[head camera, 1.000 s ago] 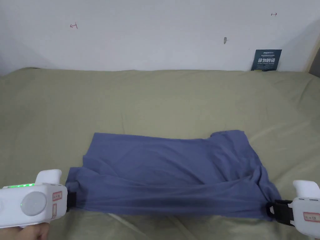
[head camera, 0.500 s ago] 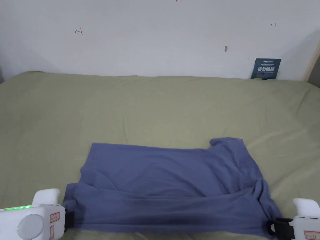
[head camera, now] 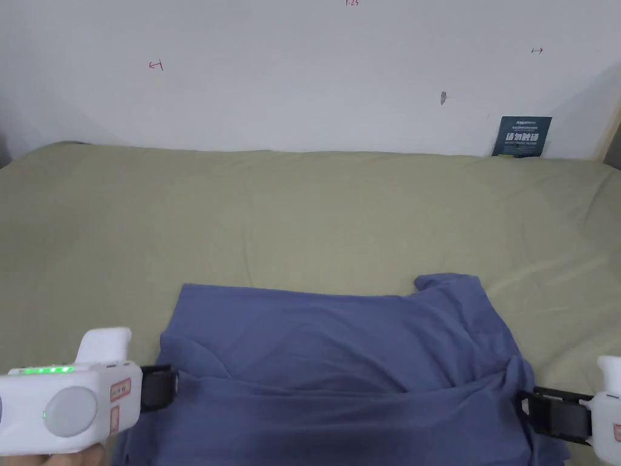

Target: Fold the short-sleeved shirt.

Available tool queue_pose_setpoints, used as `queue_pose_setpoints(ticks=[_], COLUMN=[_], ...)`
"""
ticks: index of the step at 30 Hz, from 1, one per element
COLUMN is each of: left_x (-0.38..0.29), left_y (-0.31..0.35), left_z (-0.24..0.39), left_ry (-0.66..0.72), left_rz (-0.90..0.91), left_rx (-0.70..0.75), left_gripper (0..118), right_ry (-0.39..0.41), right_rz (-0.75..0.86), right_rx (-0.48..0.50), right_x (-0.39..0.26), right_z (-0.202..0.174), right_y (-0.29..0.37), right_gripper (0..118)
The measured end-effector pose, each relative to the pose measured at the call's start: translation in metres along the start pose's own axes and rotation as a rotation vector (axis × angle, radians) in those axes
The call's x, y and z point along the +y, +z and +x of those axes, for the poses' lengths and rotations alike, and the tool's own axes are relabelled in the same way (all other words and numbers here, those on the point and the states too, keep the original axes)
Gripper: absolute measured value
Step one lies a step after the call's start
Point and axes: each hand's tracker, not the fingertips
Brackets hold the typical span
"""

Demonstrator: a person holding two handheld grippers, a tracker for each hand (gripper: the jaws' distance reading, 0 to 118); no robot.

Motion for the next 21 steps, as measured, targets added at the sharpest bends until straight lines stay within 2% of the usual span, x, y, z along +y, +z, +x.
queue_pose_setpoints(ticks=[1,2,3,5,15,16,17,19,20,21], left_x=[0.01,0.018,0.028,0.047,0.134,0.137,0.14,0.144,0.15,0.15], left_y=[-0.006,-0.012,-0.019,-0.039,-0.15,-0.156,-0.165,-0.183,-0.195,-0.2], left_z=[0.002,0.004,0.006,0.007,0.01,0.016,0.018,0.023,0.019,0.016], left_ry=[-0.004,-0.005,-0.004,-0.015,-0.014,-0.014,-0.006,0.011,0.009,0.022], left_rz=[0.001,0.008,0.018,0.011,-0.066,-0.079,-0.096,-0.119,-0.146,-0.16], left_rx=[-0.003,-0.004,0.003,0.005,0.045,0.048,0.041,0.066,0.104,0.099], left_gripper=[48,13,0,0,1,3,13,106,118,114], right_ry=[0.025,0.048,0.058,0.034,0.014,0.019,0.028,0.029,0.028,0.031], right_rz=[0.024,0.033,0.059,0.024,0.003,-0.006,-0.016,-0.022,-0.031,-0.039], right_rx=[-0.013,-0.04,-0.058,-0.022,-0.044,-0.057,-0.071,-0.07,-0.065,-0.063], right_x=[0.007,0.013,0.02,0.039,0.118,0.123,0.126,0.13,0.131,0.132], right_z=[-0.003,-0.005,-0.006,0.0,0.017,0.018,0.016,0.018,0.018,0.019], right_y=[-0.003,-0.008,-0.016,-0.029,-0.108,-0.118,-0.124,-0.136,-0.141,-0.147], right_gripper=[74,25,1,1,1,1,1,1,1,1])
